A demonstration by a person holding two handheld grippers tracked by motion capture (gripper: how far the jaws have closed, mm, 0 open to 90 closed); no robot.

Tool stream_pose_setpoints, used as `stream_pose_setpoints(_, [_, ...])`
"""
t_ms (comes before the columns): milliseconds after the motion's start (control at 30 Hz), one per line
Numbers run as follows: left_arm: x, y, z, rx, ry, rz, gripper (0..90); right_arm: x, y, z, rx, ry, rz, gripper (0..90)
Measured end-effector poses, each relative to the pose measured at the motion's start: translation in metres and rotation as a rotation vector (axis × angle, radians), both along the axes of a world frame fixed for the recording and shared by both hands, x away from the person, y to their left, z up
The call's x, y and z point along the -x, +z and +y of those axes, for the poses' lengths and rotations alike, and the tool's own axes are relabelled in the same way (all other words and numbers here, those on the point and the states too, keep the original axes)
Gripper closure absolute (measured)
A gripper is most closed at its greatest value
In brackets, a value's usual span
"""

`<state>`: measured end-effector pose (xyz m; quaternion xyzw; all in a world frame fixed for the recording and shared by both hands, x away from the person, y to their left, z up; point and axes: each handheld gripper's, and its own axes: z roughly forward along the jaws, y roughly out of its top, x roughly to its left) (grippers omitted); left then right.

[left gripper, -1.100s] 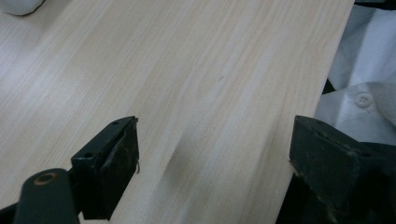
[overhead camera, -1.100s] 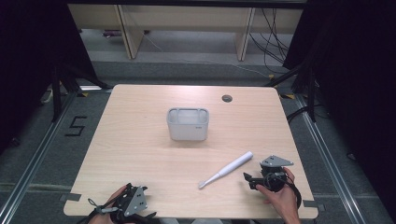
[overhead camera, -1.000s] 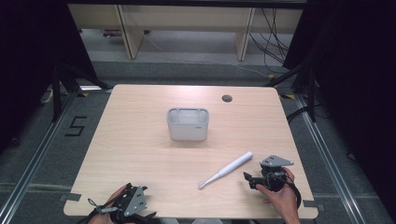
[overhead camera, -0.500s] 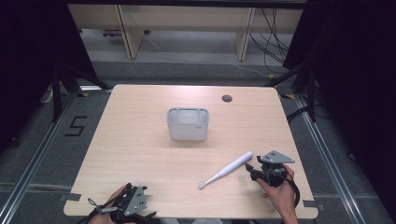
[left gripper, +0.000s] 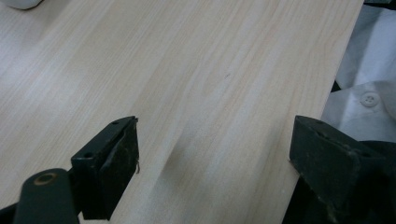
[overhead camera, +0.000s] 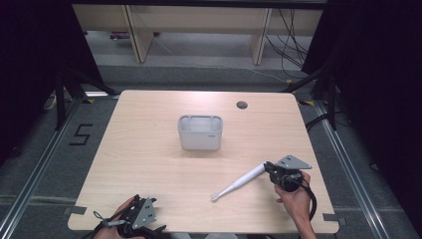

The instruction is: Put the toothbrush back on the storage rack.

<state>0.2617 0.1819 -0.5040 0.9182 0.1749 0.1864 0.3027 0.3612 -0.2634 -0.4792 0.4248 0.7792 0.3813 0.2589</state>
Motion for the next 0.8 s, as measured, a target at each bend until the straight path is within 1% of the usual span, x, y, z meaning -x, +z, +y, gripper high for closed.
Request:
stream_pose_setpoints(33, [0.000,0.000,0.000,0.000,-0.002,0.001,15.6,-0.004,-0.001,0.002,0.004,0.002,0.014,86.5])
stream_pose_setpoints(67, [0.000,0.000,0.000,0.000,-0.002,0.001,15.5,-0.004,-0.001,0.002,0.004,0.002,0.014,86.5])
stream_pose_setpoints(133, [0.000,0.000,0.000,-0.009,-0.002,0.005,15.6,-0.010,-0.002,0.003,0.018,0.010,0.018,87.8])
stream_pose_setpoints(167, [0.000,0.000,0.000,-0.005,0.000,0.002,15.5,-0.013,-0.003,0.003,0.024,0.017,0.005,88.2])
stream_pose_setpoints(200, [0.000,0.001,0.000,-0.003,-0.001,0.001,15.6,-0.014,-0.003,0.004,0.017,0.005,0.023,88.6])
stream_pose_setpoints(233, [0.000,0.000,0.000,-0.002,-0.002,-0.001,15.5,-0.017,-0.004,0.003,0.040,0.014,0.015,89.3])
stream_pose_setpoints(267, [0.000,0.000,0.000,-0.003,-0.001,0.001,15.5,-0.018,-0.004,0.005,0.030,0.004,0.026,89.7])
stream_pose_setpoints(300, [0.000,0.000,0.000,-0.003,-0.002,0.001,15.5,-0.021,-0.005,0.005,0.040,0.010,0.019,89.9])
stream_pose_setpoints(333, [0.000,0.000,0.000,-0.003,-0.001,0.000,15.6,-0.022,-0.005,0.005,0.039,0.005,0.034,90.0])
stream_pose_setpoints(367, [0.000,0.000,0.000,0.000,-0.001,0.000,15.5,-0.027,-0.006,0.005,0.054,0.010,0.024,90.0])
stream_pose_setpoints(533, [0.000,0.000,0.000,-0.002,-0.001,0.000,15.5,-0.035,-0.010,0.007,0.057,0.008,0.042,90.0])
stream_pose_setpoints(567, [0.000,0.000,0.000,0.000,-0.003,-0.004,15.5,-0.037,-0.010,0.009,0.045,0.000,0.063,90.0])
stream_pose_setpoints(600, [0.000,0.000,0.000,0.000,-0.003,-0.004,15.5,-0.037,-0.010,0.009,0.045,0.000,0.063,90.0])
stream_pose_setpoints(633, [0.000,0.000,0.000,-0.001,-0.004,-0.003,15.5,-0.039,-0.012,0.009,0.054,0.009,0.051,90.0])
stream_pose_setpoints(667, [0.000,0.000,0.000,-0.004,-0.002,0.000,15.5,-0.041,-0.012,0.009,0.054,0.009,0.060,90.0])
stream_pose_setpoints(700, [0.000,0.000,0.001,-0.005,-0.001,0.000,15.5,-0.043,-0.013,0.009,0.068,0.017,0.065,90.0])
stream_pose_setpoints(767, [0.000,0.001,0.000,-0.002,-0.002,-0.003,15.5,-0.044,-0.014,0.009,0.071,0.013,0.064,90.0])
stream_pose_setpoints(800, [0.000,0.000,0.000,0.000,-0.005,-0.004,15.5,-0.044,-0.013,0.010,0.062,0.010,0.085,90.0])
